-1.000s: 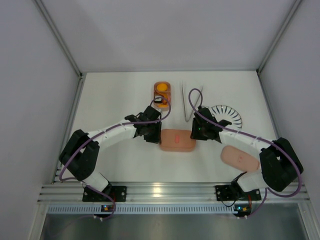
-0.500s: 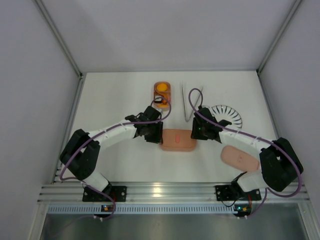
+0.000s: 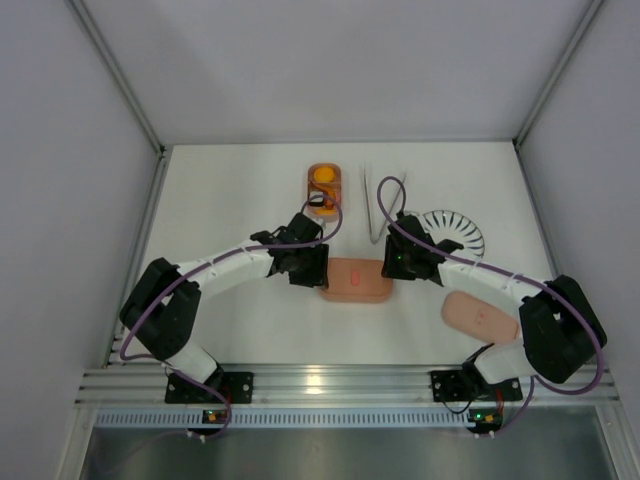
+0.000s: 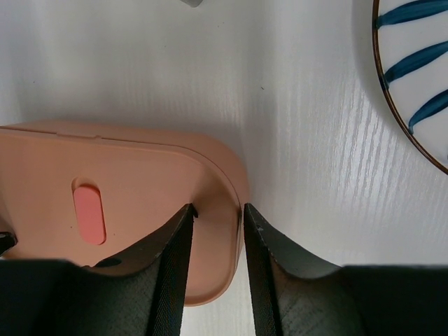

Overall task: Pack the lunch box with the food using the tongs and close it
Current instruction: Close the box lid on the packing box.

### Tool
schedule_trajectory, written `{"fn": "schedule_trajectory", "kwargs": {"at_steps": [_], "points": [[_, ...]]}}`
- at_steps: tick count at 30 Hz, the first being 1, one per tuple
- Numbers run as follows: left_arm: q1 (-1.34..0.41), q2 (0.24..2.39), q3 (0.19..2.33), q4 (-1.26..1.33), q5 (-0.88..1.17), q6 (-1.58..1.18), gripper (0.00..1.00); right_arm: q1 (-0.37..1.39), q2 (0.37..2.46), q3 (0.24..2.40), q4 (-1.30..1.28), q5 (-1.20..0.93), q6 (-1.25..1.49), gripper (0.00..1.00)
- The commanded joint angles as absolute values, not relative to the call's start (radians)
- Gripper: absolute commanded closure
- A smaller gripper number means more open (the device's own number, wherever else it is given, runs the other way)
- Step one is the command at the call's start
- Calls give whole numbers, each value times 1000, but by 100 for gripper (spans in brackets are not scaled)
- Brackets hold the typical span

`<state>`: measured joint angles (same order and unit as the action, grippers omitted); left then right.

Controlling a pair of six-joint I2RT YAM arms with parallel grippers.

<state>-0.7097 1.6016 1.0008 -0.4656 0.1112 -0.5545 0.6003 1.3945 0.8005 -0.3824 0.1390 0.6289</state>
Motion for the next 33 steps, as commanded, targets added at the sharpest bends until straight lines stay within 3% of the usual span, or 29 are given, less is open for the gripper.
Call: {"fn": "schedule_trajectory", "kwargs": {"at_steps": [1,24,33], "points": [[-718,1614,976,-526,45,-538,51,617,1393,813,-474,178,604,66],[-716,1522,1117,-551,64,-518,47,608,1237,985,-642,242,612,61],[-715,1416,1175,-560,-33,-506,45,444,1019,847,-787,310,641,60]]}}
